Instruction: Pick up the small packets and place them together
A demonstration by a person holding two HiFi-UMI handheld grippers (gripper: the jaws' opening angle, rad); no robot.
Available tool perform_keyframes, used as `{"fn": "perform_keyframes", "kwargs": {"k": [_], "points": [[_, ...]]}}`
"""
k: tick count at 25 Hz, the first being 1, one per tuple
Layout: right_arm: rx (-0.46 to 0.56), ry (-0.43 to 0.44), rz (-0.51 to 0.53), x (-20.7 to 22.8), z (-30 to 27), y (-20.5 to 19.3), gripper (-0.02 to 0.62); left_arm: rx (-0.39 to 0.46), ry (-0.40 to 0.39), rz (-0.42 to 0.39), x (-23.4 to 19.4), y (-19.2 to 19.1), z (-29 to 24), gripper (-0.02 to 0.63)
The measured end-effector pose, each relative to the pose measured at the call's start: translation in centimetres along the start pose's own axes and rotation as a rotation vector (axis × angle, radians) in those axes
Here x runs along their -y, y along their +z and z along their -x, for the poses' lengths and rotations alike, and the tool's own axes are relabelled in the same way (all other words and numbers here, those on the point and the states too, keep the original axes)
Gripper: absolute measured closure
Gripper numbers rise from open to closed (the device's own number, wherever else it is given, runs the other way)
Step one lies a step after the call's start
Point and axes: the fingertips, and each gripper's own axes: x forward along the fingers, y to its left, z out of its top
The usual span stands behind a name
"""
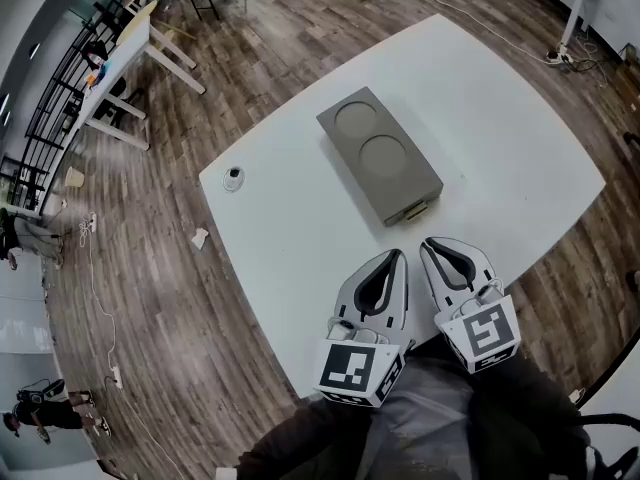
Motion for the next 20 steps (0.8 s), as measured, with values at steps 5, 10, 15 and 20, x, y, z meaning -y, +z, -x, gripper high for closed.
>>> {"fn": "perform_keyframes", "kwargs": {"k": [5,10,15,20], "points": [[-0.046,-0.015,-0.012,0.5,-0.9,-1.4,0.495,-0.04,0.024,0.019,-0.7,-1.0,-0.1,0.603],[-0.071,-0.033,-0.005,0.7,-2.5,-1.9,0.429,-0.054,0.046,0.027,-2.1,-1.1,-0.3,0.603],[-0.082,-0.094,0.017,2.1,-3.8,-1.9,0.383,-0.076,0.062,0.048,-3.7,-2.1,-0.8,0.603],[-0.138,-0.094,0.005,2.4,-5.0,-2.2,0.378,-0.075,0.077,0.066,-4.3,-1.7,-0.8,0.603]]}}
